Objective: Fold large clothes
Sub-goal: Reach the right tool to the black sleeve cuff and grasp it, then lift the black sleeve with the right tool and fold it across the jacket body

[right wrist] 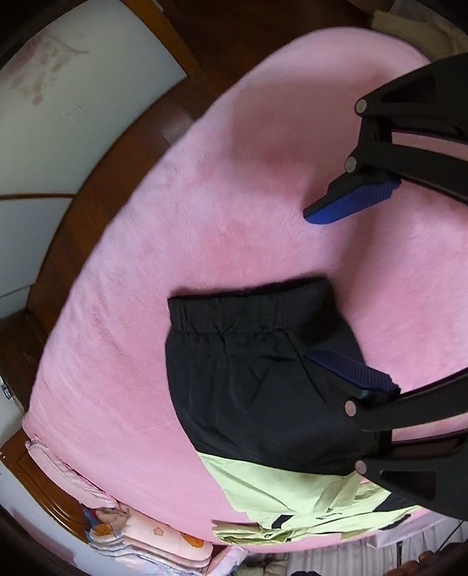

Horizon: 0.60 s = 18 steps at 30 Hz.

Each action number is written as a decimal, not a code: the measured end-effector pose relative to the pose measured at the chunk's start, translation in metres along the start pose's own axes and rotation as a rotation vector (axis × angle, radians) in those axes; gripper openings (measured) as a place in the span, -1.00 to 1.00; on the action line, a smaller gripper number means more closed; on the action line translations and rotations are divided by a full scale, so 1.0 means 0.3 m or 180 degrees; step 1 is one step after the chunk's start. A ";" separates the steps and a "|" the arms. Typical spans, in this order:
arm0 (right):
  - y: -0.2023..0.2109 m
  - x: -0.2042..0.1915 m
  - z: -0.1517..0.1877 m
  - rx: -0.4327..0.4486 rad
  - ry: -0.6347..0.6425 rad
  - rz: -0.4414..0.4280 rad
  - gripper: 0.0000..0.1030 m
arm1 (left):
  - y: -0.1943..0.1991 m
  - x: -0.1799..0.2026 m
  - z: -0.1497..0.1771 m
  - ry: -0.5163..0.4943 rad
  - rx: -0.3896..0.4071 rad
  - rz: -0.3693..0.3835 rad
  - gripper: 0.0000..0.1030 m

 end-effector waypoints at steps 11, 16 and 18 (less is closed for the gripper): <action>-0.075 -0.051 -0.016 -0.0084 0.0062 0.0037 -0.54 | -0.096 0.149 0.003 -0.0377 -0.0199 0.0006 0.99; 0.017 -0.080 -0.007 0.0090 0.0038 -0.0096 -0.84 | -0.099 0.135 0.014 -0.0403 -0.0187 -0.0083 0.99; 0.073 -0.115 0.001 0.0202 0.0100 -0.0147 -0.84 | -0.087 0.083 0.023 -0.0323 -0.0190 -0.0133 0.99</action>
Point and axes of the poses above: each gripper's, at about its wrist camera, not at the fingertips, and y roughly against the way its jaws point, x to its right, z to its underside, the point moved 4 cm from there along -y, roughly the way its jaws point, and after that the axes turned 6 degrees about -x, right-handed, at the moved point
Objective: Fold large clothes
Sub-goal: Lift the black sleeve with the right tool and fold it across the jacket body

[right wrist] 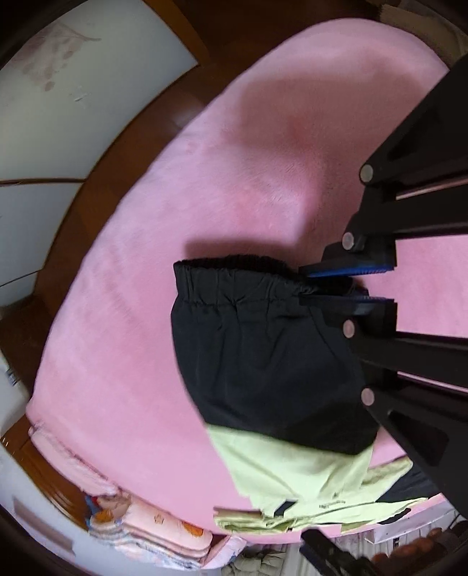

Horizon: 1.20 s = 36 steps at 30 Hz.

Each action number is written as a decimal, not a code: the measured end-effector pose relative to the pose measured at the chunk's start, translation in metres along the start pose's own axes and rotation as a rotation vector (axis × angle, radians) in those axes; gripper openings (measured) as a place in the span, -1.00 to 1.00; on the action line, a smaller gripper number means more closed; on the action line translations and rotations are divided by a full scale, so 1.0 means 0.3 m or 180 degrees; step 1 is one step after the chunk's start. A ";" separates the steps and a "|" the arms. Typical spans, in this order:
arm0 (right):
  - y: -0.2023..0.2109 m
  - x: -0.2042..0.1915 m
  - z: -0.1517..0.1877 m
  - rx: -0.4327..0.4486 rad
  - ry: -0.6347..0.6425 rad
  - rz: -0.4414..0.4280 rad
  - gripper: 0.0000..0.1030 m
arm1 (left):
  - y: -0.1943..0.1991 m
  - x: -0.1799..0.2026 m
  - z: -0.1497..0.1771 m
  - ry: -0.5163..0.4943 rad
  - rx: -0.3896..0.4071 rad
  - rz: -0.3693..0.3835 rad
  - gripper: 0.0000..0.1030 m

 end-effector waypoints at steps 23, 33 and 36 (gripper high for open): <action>0.143 -1.324 0.342 0.0431 0.2346 -0.0857 -0.85 | 0.103 -1.069 0.500 0.1799 0.0063 0.0000 0.99; -0.258 -1.589 0.640 -0.0110 0.2460 -0.0693 -0.74 | -0.107 -1.293 0.587 0.1909 -0.0103 0.0282 0.98; -0.326 -1.575 0.669 -0.0332 0.2307 -0.0718 -0.69 | -0.172 -1.309 0.602 0.1931 -0.0216 0.0459 0.98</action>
Point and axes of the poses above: each gripper's, at about its wrist camera, not at the fingertips, and y roughly against the way its jaws point, x to its right, z to its underside, the point moved 4 cm from there along -y, roughly the way its jaws point, and after that the axes turned 6 degrees about -x, right-handed, at the moved point
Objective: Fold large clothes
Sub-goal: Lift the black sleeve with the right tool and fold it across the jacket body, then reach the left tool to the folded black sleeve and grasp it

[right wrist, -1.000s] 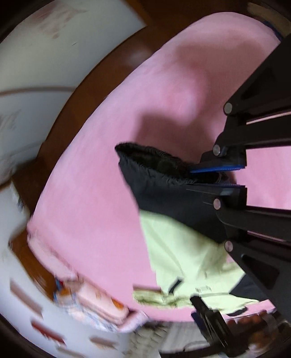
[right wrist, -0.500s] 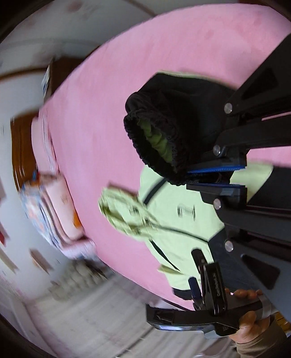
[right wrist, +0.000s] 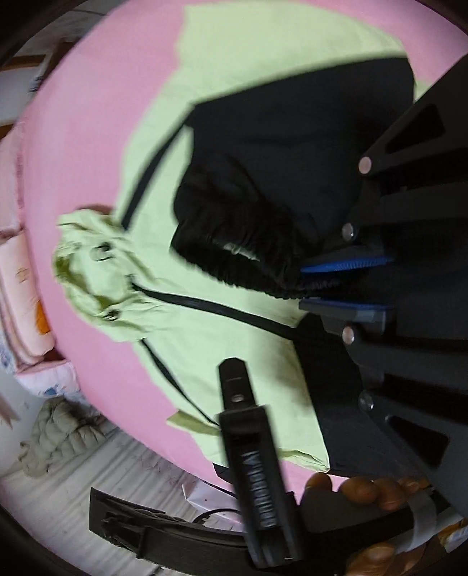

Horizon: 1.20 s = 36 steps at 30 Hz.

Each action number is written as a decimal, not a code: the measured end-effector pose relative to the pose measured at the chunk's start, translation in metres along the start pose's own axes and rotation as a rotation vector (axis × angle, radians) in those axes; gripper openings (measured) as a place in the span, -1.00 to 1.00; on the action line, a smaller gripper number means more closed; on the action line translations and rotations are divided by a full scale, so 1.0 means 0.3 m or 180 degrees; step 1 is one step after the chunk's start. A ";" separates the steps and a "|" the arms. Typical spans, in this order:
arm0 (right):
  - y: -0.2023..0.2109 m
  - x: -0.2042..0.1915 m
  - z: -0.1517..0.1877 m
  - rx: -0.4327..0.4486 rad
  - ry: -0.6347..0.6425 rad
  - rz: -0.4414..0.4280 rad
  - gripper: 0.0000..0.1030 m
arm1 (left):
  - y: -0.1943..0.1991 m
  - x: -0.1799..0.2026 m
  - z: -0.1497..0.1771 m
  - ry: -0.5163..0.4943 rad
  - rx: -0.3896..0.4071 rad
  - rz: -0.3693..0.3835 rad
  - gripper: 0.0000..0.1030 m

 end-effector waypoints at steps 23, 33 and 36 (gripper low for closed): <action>0.123 0.326 0.143 0.0051 -0.0760 0.0336 -0.69 | -0.349 0.216 -0.095 -0.0755 -0.0560 0.0850 0.13; 0.139 0.401 0.201 0.0031 -0.0903 0.0329 -0.69 | -0.403 0.299 -0.108 -0.0773 -0.0498 0.0837 -0.47; 0.162 0.424 0.214 0.0054 -0.0939 0.0368 -0.69 | -0.374 0.326 -0.111 -0.0737 -0.0489 0.0710 -0.56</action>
Point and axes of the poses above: each gripper's, at about its wrist camera, not at the fingertips, and y roughly against the way its jaws point, x to its right, z to its underside, the point moved 4 cm from there along -y, roughly the way its jaws point, and after that the axes turned 6 degrees about -x, right-handed, at the moved point
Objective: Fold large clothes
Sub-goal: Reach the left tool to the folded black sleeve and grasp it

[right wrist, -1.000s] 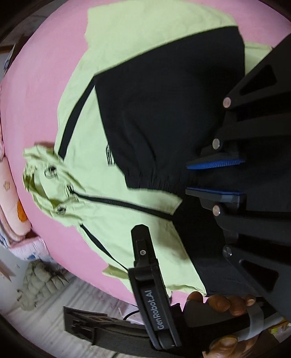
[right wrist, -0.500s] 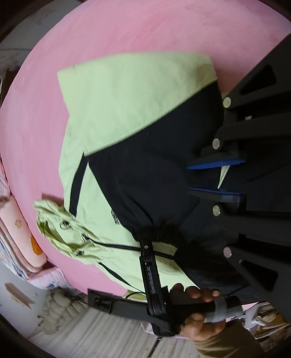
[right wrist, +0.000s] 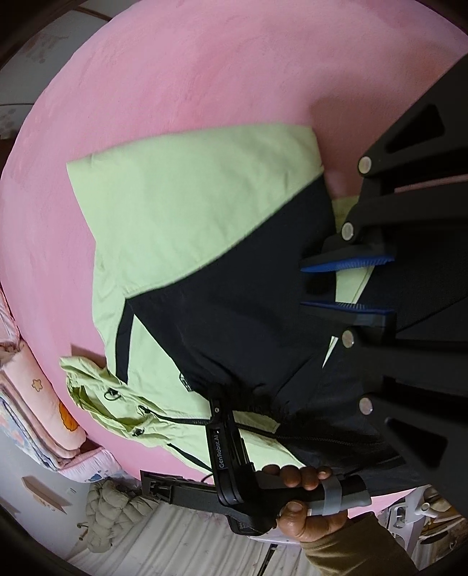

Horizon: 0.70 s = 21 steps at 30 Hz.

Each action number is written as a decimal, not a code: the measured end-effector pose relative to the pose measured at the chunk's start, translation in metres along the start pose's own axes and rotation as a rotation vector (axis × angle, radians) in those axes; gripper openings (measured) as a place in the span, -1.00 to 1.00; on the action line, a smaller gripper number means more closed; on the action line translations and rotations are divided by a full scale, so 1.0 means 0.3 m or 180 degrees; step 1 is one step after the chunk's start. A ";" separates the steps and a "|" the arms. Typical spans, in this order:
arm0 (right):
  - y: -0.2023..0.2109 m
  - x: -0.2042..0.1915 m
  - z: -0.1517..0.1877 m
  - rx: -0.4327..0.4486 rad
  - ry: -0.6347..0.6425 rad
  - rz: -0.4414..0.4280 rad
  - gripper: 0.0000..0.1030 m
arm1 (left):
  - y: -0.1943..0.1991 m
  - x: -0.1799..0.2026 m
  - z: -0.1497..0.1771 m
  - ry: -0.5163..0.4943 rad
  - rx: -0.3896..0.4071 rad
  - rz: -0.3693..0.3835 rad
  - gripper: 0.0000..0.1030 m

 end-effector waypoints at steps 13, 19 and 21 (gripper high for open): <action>0.095 0.190 -0.015 0.0166 -0.0085 0.0434 -0.69 | 0.525 0.135 -0.178 -0.0003 0.1264 -0.0303 -0.59; 0.084 0.175 -0.037 0.0210 0.0014 0.0465 -0.69 | 0.633 -0.048 -0.190 0.0489 0.1447 -0.0587 -0.59; 0.070 0.156 -0.046 0.0207 0.0060 0.0448 -0.69 | 0.613 -0.130 -0.165 0.0739 0.1304 -0.0575 -0.59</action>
Point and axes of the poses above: each gripper's, at about its wrist camera, not at the fingertips, and y roughly against the way its jaws point, x to its right, z to its underside, the point moved 4 cm from there along -y, roughly the way its jaws point, and after that the axes turned 6 degrees about -x, right-handed, at the moved point
